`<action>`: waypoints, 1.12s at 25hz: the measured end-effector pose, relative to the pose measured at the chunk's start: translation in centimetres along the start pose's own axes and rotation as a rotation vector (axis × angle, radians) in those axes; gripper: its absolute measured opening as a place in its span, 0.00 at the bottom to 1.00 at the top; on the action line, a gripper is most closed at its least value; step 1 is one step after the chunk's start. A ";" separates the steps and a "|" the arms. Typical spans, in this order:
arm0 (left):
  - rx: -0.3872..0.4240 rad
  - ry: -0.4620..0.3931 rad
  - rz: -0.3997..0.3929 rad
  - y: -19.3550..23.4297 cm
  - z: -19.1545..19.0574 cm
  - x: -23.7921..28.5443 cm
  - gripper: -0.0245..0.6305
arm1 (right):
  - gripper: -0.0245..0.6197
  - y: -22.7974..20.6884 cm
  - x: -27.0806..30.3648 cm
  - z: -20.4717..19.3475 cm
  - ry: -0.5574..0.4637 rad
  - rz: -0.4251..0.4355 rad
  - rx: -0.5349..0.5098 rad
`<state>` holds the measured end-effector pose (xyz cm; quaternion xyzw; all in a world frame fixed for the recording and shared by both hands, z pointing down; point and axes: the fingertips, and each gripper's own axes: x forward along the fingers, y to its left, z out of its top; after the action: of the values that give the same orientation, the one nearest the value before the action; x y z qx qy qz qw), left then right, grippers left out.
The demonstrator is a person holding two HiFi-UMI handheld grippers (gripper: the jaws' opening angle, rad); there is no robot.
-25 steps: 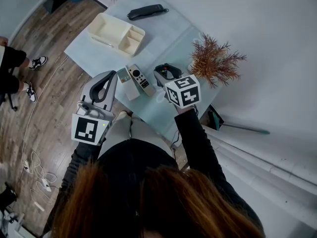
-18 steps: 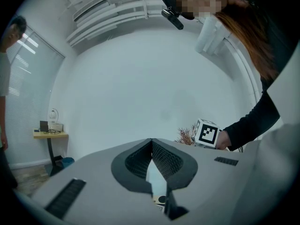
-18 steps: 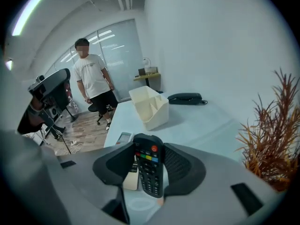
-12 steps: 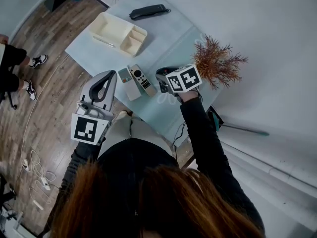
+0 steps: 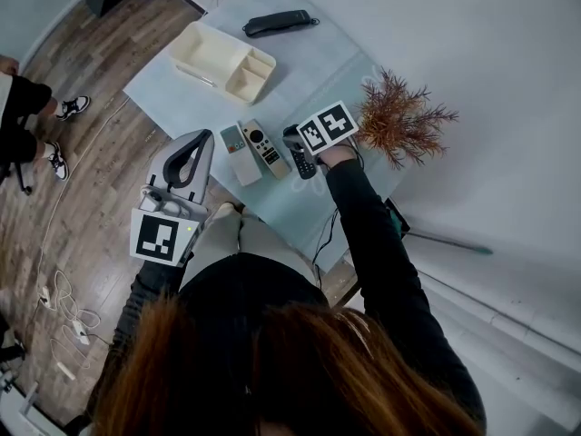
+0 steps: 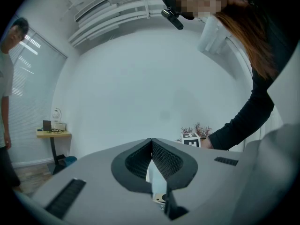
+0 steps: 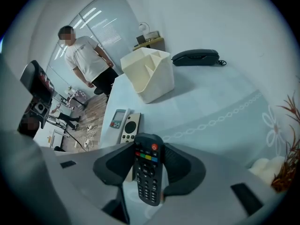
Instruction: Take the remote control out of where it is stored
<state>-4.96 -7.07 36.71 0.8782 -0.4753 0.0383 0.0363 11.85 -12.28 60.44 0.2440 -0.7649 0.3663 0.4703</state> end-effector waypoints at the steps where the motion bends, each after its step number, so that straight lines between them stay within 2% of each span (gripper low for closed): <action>1: 0.000 -0.002 0.000 0.1 0.1 0.0 0.05 | 0.35 -0.1 0.3 0.0 0.012 0.004 0.003; 13: -0.006 0.014 0.037 0.9 -0.3 -0.5 0.05 | 0.33 -0.8 4.1 -0.6 0.148 0.036 0.029; 28: -0.011 0.018 0.048 1.2 -0.6 -0.7 0.05 | 0.32 -0.8 4.7 -0.7 0.166 0.028 -0.007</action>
<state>-6.38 -7.09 37.22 0.8660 -0.4960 0.0445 0.0448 10.73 -12.31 65.10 0.2005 -0.7278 0.3891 0.5279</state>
